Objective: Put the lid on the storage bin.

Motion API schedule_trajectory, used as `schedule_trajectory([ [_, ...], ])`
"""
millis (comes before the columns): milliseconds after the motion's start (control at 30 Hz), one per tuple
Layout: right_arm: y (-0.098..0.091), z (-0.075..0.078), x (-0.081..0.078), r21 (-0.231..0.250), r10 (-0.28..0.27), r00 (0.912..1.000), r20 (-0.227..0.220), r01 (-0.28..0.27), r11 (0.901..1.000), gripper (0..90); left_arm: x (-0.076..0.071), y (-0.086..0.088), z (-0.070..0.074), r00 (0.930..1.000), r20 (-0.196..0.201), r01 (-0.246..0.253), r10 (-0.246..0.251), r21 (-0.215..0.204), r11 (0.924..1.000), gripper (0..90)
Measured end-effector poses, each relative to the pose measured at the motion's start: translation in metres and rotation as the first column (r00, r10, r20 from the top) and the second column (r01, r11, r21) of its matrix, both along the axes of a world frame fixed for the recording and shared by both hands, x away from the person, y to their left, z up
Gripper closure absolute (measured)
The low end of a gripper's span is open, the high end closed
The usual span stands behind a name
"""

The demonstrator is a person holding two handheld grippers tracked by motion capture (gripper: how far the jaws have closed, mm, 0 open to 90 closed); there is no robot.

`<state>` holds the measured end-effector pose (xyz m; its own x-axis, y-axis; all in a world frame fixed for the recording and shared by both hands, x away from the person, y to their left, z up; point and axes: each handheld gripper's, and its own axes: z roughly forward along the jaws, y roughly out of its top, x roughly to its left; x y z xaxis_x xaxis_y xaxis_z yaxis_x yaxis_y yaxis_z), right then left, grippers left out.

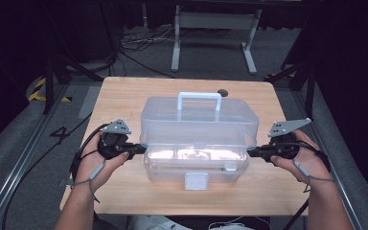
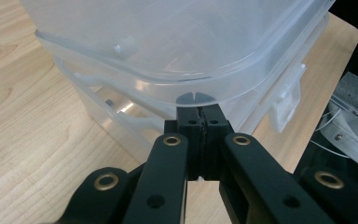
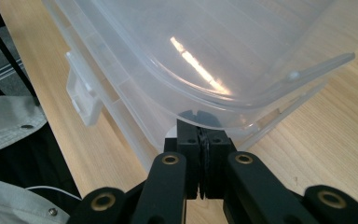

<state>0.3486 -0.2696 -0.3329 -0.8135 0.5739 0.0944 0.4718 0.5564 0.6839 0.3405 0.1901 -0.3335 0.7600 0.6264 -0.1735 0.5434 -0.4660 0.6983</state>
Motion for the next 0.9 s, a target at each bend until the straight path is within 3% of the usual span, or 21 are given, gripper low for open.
schedule_trajectory([
  [733,0.0023,-0.0061,-0.0013,-0.102,0.046,0.9977,-0.050,-0.051,0.9934,88.4,-0.0011,-0.0037,-0.0056,0.9975,-0.059,0.046,-0.040,0.106,0.9934,89.7],
  [900,0.0034,-0.0089,-0.0010,-0.123,0.058,0.9959,-0.069,-0.066,0.9902,88.3,-0.0008,-0.0059,-0.0083,0.9953,-0.078,0.067,-0.057,0.142,0.9876,89.7],
])
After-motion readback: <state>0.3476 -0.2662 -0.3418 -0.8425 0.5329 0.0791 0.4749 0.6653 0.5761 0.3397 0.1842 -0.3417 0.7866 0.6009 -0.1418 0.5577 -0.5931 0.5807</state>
